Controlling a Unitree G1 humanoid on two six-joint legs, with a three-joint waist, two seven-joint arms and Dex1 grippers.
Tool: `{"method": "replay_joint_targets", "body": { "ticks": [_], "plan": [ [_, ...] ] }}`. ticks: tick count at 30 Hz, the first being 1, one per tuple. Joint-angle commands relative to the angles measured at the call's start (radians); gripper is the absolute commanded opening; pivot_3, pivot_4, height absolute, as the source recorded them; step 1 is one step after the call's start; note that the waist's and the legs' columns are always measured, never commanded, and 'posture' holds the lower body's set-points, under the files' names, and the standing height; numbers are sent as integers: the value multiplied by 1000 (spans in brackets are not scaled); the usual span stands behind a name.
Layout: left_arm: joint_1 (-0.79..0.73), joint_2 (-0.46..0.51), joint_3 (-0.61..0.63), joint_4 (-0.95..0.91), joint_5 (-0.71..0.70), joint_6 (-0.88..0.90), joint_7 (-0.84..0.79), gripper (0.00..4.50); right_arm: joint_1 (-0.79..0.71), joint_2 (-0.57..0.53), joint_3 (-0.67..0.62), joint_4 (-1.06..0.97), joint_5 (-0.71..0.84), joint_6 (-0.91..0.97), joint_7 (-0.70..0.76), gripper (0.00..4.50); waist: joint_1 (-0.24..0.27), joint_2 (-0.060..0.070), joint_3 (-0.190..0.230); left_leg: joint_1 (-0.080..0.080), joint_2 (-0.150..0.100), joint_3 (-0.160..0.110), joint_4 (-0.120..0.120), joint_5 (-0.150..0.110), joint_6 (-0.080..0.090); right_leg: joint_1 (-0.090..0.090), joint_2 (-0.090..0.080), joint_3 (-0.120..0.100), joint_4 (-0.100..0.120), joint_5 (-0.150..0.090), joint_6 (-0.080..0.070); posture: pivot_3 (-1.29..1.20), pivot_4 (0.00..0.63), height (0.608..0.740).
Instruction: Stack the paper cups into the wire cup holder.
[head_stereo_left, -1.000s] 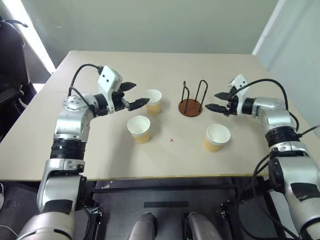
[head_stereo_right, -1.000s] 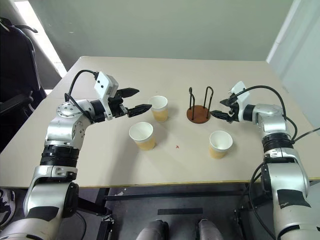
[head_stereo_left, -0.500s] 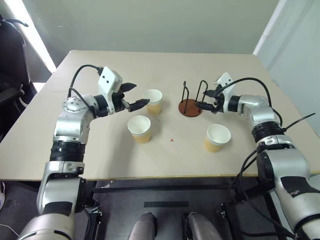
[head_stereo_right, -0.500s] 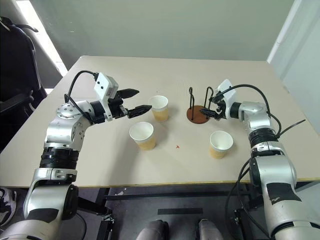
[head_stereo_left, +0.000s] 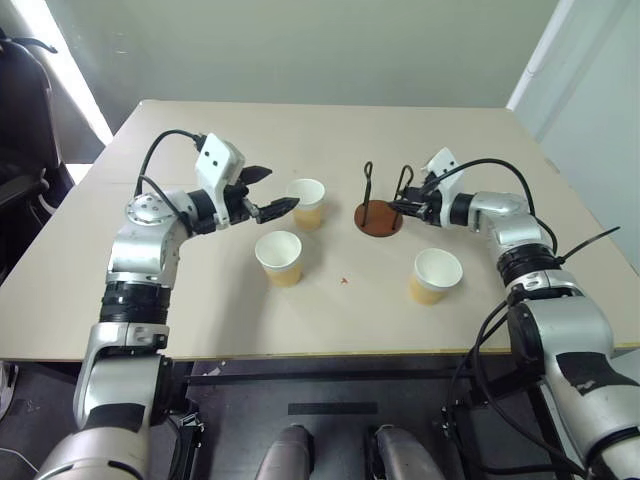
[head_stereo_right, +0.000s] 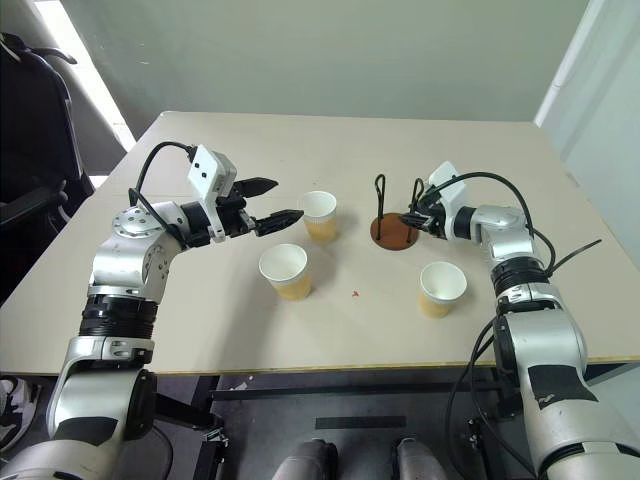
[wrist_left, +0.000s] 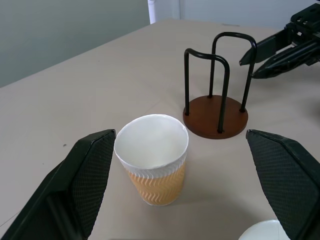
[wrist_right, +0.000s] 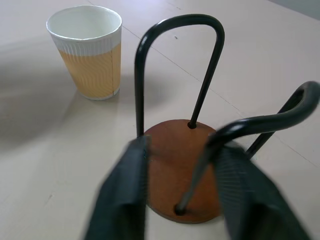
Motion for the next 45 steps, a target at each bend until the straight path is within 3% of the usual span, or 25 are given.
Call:
{"method": "replay_joint_targets", "body": {
  "ticks": [1, 9, 19, 26, 36, 45],
  "plan": [
    [-9, 2, 17, -39, -18, -3, 4, 4500, -10, -6, -3, -29, 1, -2, 3, 135, 0, 0, 0, 0, 0, 0, 0, 0, 0, 0, 0, 0, 0, 0, 0, 0, 150, 740],
    [-6, 7, 17, -38, -17, -3, 0, 4500, 16, -18, -8, -103, 33, 46, 95, 24, 0, 0, 0, 0, 0, 0, 0, 0, 0, 0, 0, 0, 0, 0, 0, 0, 150, 740],
    [-8, 19, 3, -25, -19, 0, -50, 4500, 176, -124, 39, -554, 99, 285, 328, 24, 1, 0, 0, -1, 0, 0, 0, 1, -2, 0, 0, 0, 0, 0, 0, 0, 150, 740],
    [25, 70, -46, -61, -13, 30, -175, 4500, 273, -187, 62, -750, 120, 377, 357, 24, -2, 0, 0, 0, 0, 0, 0, 2, -3, 0, 1, 0, 0, 0, -1, 0, 150, 740],
    [63, 206, -102, -179, -56, 109, -400, 4500, 315, -209, 79, -861, 156, 431, 363, 24, -3, 0, 0, 0, 1, 0, 0, 2, -3, 0, 1, 0, 0, -1, -2, 0, 150, 740],
    [50, 267, -119, -205, -49, 120, -461, 4500, 374, -227, 94, -1014, 222, 519, 369, 24, -3, 0, 0, 0, 1, 0, 0, 2, -3, 0, 1, 0, 0, -3, -6, 0, 150, 740]
  ]
}}
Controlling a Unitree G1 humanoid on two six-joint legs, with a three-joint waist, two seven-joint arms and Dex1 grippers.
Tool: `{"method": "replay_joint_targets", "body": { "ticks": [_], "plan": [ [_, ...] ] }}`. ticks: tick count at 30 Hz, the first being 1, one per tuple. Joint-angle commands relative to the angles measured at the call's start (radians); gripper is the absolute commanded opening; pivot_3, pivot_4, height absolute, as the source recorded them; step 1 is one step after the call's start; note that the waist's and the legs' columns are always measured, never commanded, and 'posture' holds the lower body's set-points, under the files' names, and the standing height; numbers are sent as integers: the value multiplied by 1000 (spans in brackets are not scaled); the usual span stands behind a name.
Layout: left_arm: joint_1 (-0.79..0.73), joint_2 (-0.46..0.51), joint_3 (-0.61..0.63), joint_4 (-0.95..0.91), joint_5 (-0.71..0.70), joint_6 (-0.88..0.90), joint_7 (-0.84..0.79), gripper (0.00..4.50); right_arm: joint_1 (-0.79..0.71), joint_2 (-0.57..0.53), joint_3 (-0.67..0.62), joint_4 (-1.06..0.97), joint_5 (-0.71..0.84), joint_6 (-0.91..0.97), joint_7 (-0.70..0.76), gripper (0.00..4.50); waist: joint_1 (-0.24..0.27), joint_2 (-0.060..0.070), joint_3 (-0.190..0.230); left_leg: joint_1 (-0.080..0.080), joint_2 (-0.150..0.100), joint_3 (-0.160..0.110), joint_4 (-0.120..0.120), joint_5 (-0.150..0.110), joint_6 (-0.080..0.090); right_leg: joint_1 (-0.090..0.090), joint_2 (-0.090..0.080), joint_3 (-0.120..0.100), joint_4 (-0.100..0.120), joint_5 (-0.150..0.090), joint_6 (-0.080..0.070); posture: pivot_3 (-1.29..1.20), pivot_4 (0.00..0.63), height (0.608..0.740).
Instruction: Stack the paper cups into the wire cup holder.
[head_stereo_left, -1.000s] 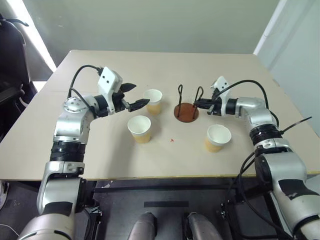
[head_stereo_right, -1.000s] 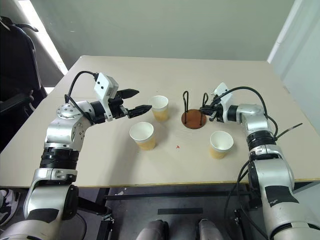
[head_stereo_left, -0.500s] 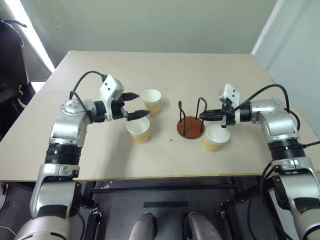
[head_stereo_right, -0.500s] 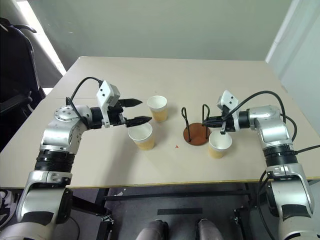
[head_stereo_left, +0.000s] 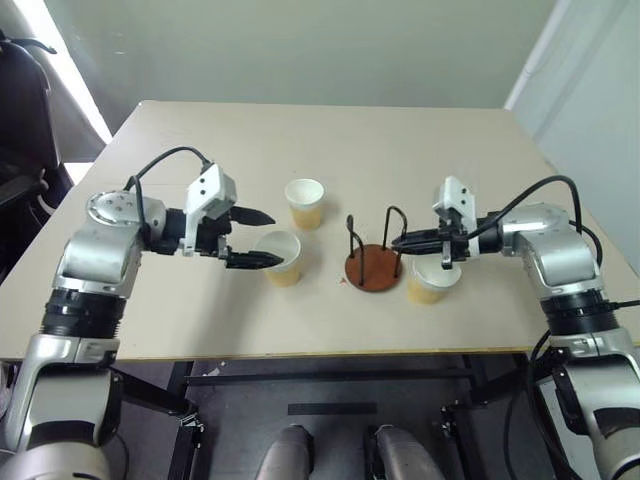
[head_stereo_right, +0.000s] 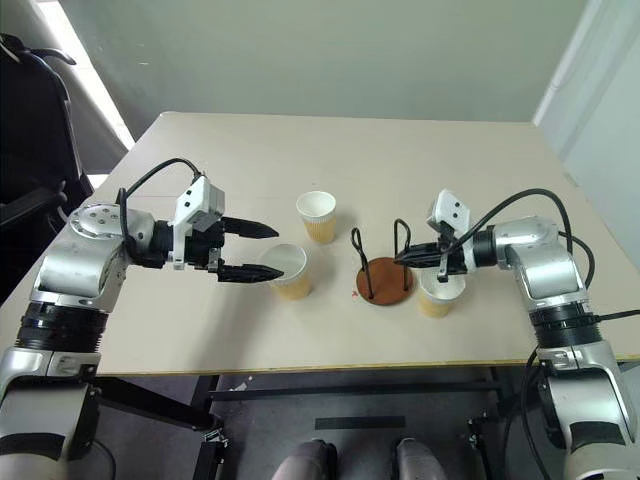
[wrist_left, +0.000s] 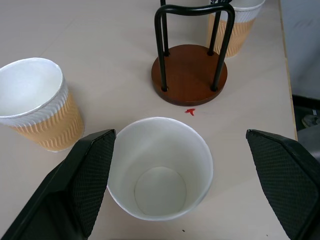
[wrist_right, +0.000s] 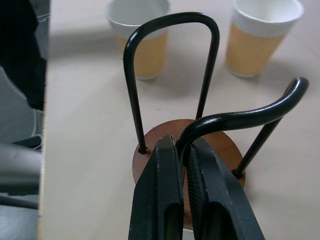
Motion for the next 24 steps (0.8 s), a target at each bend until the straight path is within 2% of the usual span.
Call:
{"method": "replay_joint_targets", "body": {
  "ticks": [1, 9, 24],
  "plan": [
    [-20, 21, 4, -40, -10, 5, -20, 4500, 8, -18, -13, -89, 49, 34, -5, 24, 0, 0, 0, 0, 0, 0, 0, 0, 0, 0, 0, 0, 0, 0, 0, 0, 150, 740],
    [-13, 14, 2, -61, -17, 21, -24, 4500, 53, -9, -2, -158, 80, 76, -48, 24, -1, 0, 0, 0, 0, 0, 0, 0, 0, 0, 0, 0, 0, -1, -1, 0, 150, 740],
    [-5, 21, 4, -71, -15, 29, -17, 4500, 49, 25, 22, -112, 71, 42, -110, 24, -1, 0, 0, 0, 1, 0, 0, 0, 0, 0, 0, 0, 0, 0, 0, 0, 150, 740]
  ]
}}
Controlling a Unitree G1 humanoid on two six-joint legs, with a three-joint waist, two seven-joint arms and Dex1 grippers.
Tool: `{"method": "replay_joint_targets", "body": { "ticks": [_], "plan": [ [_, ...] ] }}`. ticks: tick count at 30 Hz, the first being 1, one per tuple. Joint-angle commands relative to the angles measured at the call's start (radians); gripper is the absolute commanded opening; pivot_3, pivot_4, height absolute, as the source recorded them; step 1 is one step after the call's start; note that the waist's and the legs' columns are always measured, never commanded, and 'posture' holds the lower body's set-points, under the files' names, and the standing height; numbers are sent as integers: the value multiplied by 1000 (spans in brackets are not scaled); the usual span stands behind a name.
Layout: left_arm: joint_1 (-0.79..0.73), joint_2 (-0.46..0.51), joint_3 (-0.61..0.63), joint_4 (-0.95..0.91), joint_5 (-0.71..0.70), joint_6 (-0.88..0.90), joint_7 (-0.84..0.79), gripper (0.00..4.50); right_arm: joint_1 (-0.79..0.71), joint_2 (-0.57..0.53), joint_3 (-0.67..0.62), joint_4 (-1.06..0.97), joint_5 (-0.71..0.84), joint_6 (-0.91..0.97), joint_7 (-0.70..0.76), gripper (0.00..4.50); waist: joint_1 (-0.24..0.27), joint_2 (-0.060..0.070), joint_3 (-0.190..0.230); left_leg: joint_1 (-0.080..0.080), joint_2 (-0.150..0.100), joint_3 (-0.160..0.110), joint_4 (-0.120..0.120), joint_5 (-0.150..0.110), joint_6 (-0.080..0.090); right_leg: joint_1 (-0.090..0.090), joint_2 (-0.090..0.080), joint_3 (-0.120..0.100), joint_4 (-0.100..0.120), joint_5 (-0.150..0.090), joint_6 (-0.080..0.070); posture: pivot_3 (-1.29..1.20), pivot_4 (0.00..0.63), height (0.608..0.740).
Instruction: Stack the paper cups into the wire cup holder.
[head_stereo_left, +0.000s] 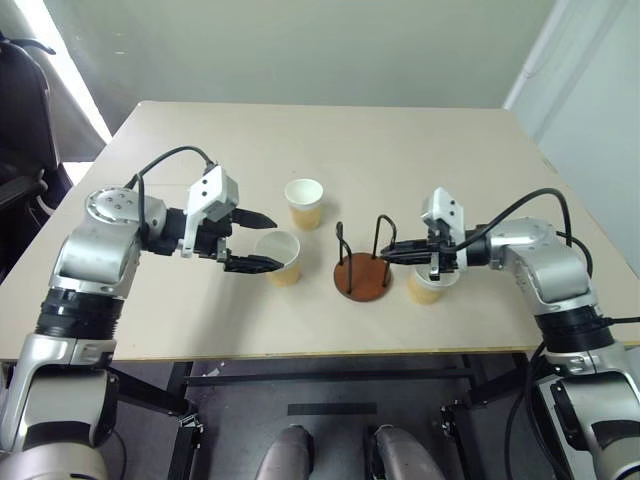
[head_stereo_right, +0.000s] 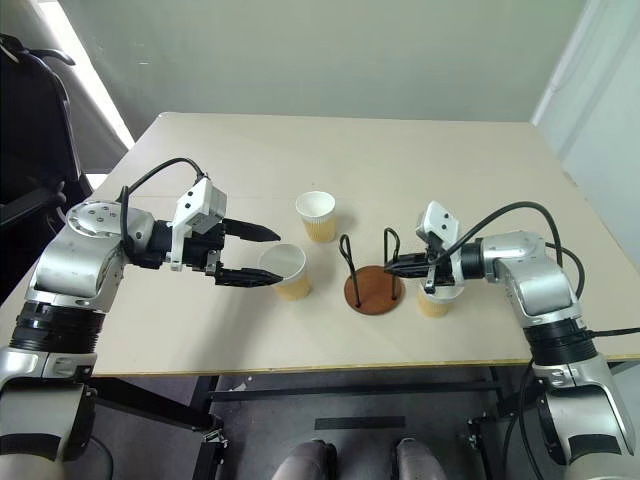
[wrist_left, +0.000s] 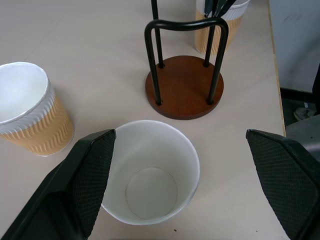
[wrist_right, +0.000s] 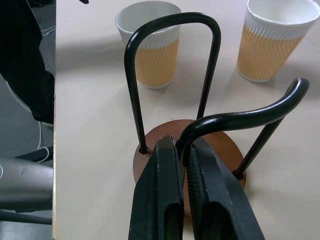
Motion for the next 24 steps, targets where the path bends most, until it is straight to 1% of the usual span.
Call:
{"method": "replay_joint_targets", "body": {
  "ticks": [1, 4, 7, 10, 18, 24],
  "plan": [
    [-5, 14, 14, -40, -13, 7, 2, 4500, -11, 1, 4, -14, 10, -24, -7, 24, 0, 0, 0, 0, 0, 0, 0, 0, 0, 0, 0, 0, 0, 0, 0, 0, 150, 740],
    [-6, 14, 14, -40, -12, 8, 5, 4500, -11, -5, 16, -3, 0, -34, -12, 24, 0, 0, 0, 0, 0, 0, 0, 0, 0, 0, 0, 0, 0, 0, 0, 0, 150, 740],
    [-6, 12, 14, -38, -12, 9, 8, 4500, -12, -10, 22, 4, -1, -36, -11, 743, 0, 0, 0, 0, 0, 0, 0, 0, 0, 0, 0, 0, 0, 0, 0, 0, 150, 740],
    [-7, 10, 14, -38, -12, 9, 9, 4500, -11, -17, 25, 6, 3, -36, -6, 1688, 0, 0, 0, 0, 0, 0, 0, 0, 0, 0, 0, 0, 0, 0, 0, 0, 150, 740],
    [-6, 6, 15, -40, -14, 9, 14, 4500, -9, -27, 23, 2, 2, -45, -5, 4408, 0, 0, 0, 0, 0, 0, 0, 0, 0, 0, 0, 0, 0, 0, 0, 0, 150, 740],
    [-9, -5, 17, -44, -24, 14, 23, 4500, -33, -48, 2, 16, 12, -37, 1, 4462, 0, 0, 0, 0, 0, 0, 0, 0, 0, 0, 0, 0, 0, 0, 0, 0, 150, 740]
  ]
}}
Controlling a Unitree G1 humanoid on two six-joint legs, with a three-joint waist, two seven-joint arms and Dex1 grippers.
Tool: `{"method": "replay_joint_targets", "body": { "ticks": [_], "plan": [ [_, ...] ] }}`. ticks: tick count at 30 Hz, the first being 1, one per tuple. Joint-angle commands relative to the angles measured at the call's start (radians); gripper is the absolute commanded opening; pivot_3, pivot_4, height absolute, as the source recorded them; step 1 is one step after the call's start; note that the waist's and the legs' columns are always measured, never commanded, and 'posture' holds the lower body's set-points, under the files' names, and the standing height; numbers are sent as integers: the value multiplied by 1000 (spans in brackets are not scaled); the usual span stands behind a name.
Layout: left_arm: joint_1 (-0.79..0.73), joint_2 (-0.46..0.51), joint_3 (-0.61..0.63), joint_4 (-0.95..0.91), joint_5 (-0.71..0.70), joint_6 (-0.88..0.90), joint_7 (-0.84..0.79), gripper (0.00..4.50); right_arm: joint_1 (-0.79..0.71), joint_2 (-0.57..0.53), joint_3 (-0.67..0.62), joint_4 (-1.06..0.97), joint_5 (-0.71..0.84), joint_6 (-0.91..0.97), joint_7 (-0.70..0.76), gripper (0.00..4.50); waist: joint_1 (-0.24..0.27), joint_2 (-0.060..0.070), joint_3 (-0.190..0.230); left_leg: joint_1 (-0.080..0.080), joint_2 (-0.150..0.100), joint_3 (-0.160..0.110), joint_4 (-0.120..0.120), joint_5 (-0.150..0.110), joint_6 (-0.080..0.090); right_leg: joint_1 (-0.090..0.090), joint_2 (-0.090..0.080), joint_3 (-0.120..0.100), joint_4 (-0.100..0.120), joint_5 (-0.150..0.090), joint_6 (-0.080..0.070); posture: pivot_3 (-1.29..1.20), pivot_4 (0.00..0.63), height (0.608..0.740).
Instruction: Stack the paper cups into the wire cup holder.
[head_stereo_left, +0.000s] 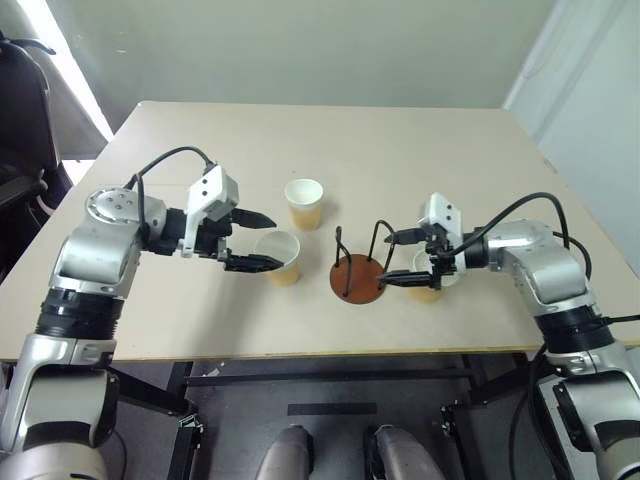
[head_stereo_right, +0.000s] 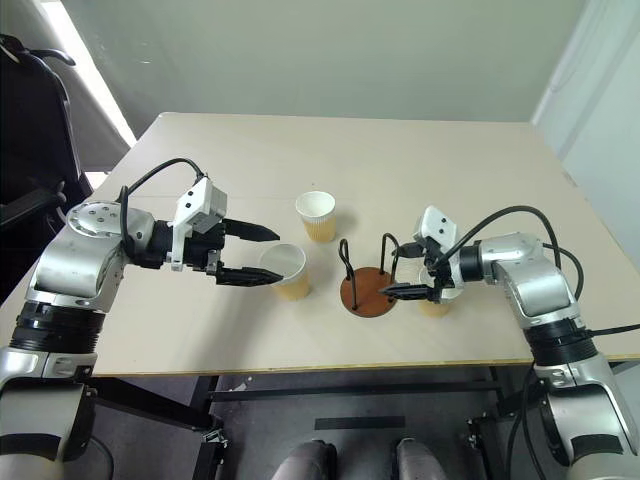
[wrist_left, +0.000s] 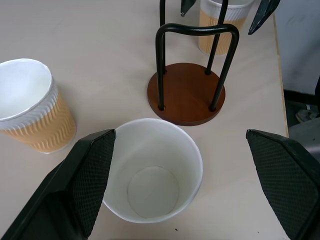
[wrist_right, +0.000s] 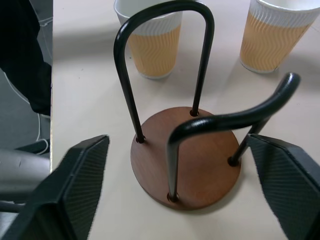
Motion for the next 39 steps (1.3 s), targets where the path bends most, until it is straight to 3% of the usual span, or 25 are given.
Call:
{"method": "replay_joint_targets", "body": {
  "ticks": [1, 19, 27, 36, 39],
  "plan": [
    [-10, -3, 16, -44, -23, 2, 3, 4500, -36, -23, -30, 0, 13, -12, 3, 4462, 0, 0, 0, 0, 0, 0, 0, 0, 0, 0, 0, 0, 0, 0, 0, 0, 150, 740],
    [-6, -16, 1, -41, -24, -11, 2, 4500, 34, -276, -59, -191, 88, 34, 136, 4462, 1, 0, 0, 0, 0, 0, 0, 0, 0, 1, 0, 0, 0, -1, 1, 0, 150, 740],
    [-10, -21, 0, -38, -24, -13, 2, 4500, 89, -311, 39, -149, -60, -154, 128, 4462, 2, 0, 0, 0, 0, 0, 1, 0, 0, 1, 0, 0, 0, 0, 4, 0, 150, 740],
    [-12, -21, 5, -44, -31, -10, -3, 4500, 62, -269, 102, -43, -171, -283, 127, 4462, 1, 0, 0, 1, 1, 0, 1, 0, 1, 1, 0, 0, 0, 2, 6, 0, 150, 740],
    [-13, -19, 5, -47, -33, -11, -7, 4500, 48, -257, 106, -18, -183, -296, 134, 3850, 1, 0, 0, 1, 1, 0, 1, 0, 1, 1, 0, 0, 0, 2, 6, 0, 150, 740]
  ]
}}
